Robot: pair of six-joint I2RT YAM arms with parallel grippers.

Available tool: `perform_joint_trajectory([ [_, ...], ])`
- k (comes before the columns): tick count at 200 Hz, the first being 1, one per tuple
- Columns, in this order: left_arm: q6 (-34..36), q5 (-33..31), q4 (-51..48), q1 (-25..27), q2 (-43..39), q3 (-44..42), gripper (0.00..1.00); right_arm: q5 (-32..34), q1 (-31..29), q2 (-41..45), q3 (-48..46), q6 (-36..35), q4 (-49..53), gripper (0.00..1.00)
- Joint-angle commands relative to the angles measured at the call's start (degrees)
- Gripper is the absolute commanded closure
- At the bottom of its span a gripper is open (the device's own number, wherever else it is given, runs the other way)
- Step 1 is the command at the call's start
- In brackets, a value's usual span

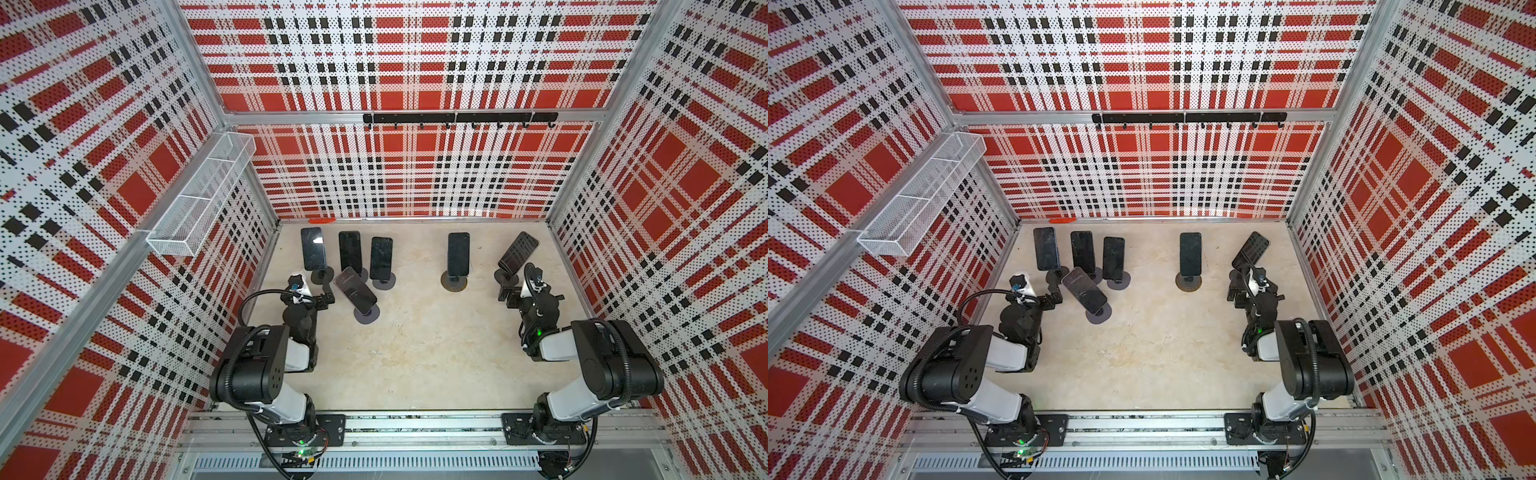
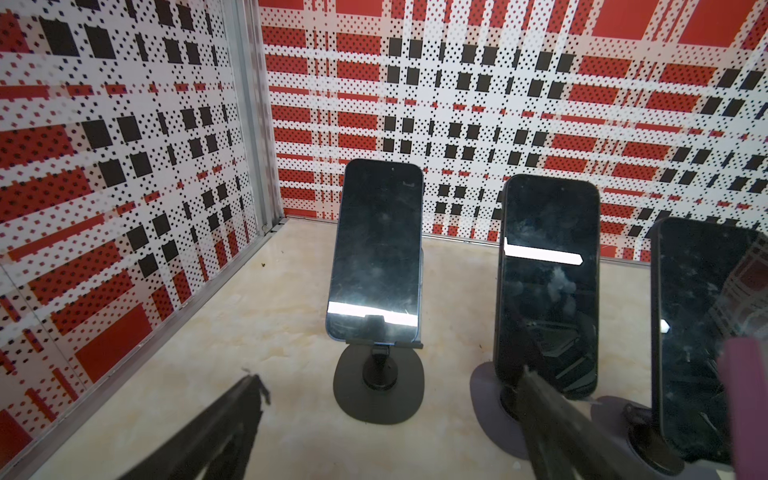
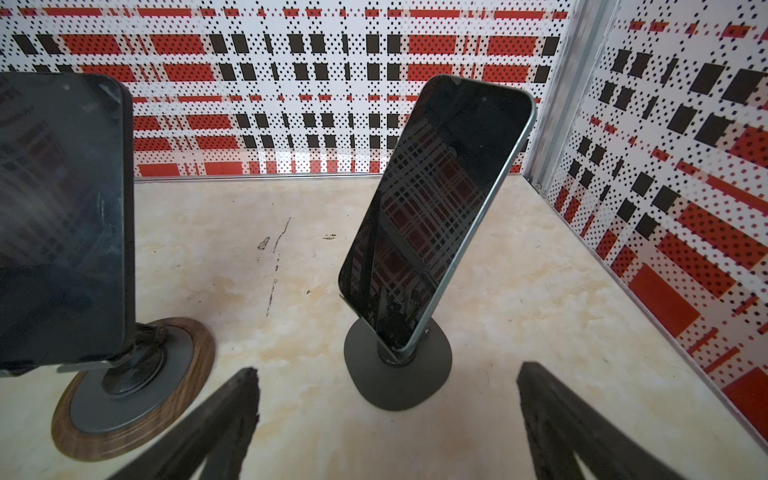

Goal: Remove the phone from the phone stand
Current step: 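Reach the right gripper toward the pink-cased phone on its grey stand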

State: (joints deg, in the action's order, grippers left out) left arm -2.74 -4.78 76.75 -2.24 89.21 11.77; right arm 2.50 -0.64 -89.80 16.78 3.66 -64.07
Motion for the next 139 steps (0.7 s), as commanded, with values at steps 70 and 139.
perform_joint_trajectory([
  [70, -2.6, -3.6, 4.2, -0.9, -2.8, -2.4, 0.02, 5.2, -0.1, 7.8, -5.2, 1.7, -4.4, 0.0],
  [139, -12.3, -17.7, -21.2, 2.2, -22.4, 1.7, 0.02, 15.7, 0.6, 26.7, 5.6, 20.7, 41.3, 0.0],
])
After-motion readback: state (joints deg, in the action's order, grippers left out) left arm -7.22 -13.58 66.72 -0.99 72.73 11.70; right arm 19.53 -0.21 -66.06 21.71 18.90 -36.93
